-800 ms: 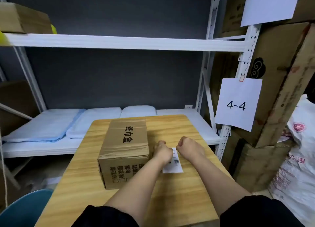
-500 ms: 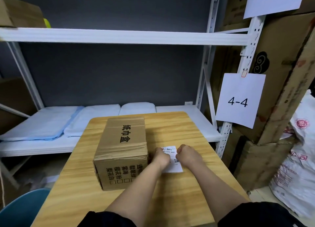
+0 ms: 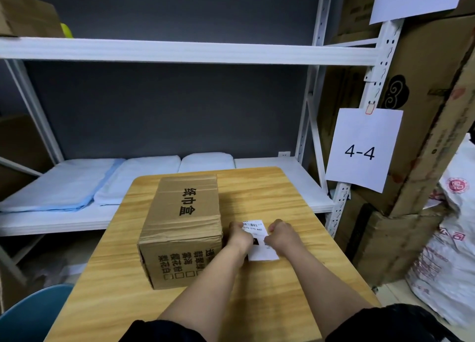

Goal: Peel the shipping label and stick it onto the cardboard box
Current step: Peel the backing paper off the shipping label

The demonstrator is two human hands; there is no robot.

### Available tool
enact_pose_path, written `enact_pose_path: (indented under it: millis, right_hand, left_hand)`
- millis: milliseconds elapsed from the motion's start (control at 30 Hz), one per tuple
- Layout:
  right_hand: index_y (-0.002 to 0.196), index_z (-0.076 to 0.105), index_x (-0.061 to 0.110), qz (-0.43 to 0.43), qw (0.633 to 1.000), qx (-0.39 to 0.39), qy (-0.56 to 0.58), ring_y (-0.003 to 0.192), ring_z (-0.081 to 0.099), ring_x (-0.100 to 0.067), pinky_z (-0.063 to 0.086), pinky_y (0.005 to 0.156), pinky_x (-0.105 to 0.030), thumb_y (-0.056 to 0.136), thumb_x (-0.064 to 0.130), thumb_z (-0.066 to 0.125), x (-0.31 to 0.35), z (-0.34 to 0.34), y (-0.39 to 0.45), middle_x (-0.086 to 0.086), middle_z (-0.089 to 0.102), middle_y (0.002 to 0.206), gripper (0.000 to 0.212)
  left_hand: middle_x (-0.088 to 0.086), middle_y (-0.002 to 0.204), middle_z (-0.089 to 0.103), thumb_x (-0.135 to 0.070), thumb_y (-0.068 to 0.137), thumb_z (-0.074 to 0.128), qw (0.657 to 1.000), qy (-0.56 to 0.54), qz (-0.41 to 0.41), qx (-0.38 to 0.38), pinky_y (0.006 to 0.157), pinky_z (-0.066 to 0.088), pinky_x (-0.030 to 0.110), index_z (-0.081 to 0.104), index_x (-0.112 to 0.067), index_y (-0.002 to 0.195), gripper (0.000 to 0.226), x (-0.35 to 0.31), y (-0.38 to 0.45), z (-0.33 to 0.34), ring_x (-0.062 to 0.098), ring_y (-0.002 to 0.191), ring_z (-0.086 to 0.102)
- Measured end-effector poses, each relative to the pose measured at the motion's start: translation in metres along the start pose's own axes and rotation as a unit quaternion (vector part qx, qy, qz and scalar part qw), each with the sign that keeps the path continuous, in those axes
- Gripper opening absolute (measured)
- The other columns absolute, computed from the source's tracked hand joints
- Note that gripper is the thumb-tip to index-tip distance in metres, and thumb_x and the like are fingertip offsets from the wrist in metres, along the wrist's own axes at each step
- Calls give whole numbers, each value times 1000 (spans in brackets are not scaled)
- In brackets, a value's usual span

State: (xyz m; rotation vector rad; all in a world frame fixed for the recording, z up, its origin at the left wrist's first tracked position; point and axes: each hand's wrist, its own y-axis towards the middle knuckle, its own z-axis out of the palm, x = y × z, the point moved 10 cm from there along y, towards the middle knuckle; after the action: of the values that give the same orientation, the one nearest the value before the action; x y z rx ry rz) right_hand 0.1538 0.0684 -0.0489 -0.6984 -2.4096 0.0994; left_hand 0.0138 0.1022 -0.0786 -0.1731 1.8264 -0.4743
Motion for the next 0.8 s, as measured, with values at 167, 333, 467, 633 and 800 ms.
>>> enact_pose_path:
  millis: [167, 333, 467, 633, 800]
  right_hand:
    - [117, 53, 8, 20, 998, 18, 56, 75, 56, -26, 47, 63, -31, 79, 9, 60, -5, 5, 1, -12, 65, 108, 38]
    - [106, 56, 5, 18, 995, 4, 97, 80, 53, -24, 40, 65, -27, 80, 9, 59, -11, -1, 1, -4, 58, 83, 27]
    - [85, 59, 6, -7, 990, -36, 134, 78, 56, -27, 37, 60, -29, 81, 26, 55, -9, -15, 1, -8, 60, 82, 20]
    - [82, 61, 11, -36, 964, -35, 260, 70, 56, -19, 37, 56, -27, 90, 19, 53, -2, -35, -11, -3, 61, 77, 14]
    - [101, 58, 6, -77, 912, -89, 392, 67, 55, -10, 39, 55, -23, 92, 14, 54, 10, -62, -24, -1, 61, 81, 13]
  left_hand:
    - [7, 110, 54, 7, 87, 30, 1000, 2, 20, -6, 72, 41, 24, 53, -21, 88, 36, -9, -10, -3, 23, 92, 49]
    - [13, 128, 56, 8, 89, 37, 996, 59, 64, -4, 95, 47, 29, 60, -12, 120, 43, -19, -16, -1, 28, 113, 57]
    - [10, 132, 59, 9, 88, 41, 990, 59, 128, -8, 85, 45, 20, 60, -9, 126, 46, -42, -32, -2, 22, 110, 60]
    - [3, 132, 62, 1, 89, 46, 970, 102, 220, -8, 82, 43, 17, 63, -13, 124, 41, -77, -53, -1, 20, 113, 61]
    - [-1, 134, 59, -5, 90, 49, 943, 147, 298, -26, 83, 47, 27, 51, -24, 134, 48, -108, -70, -7, 26, 105, 64]
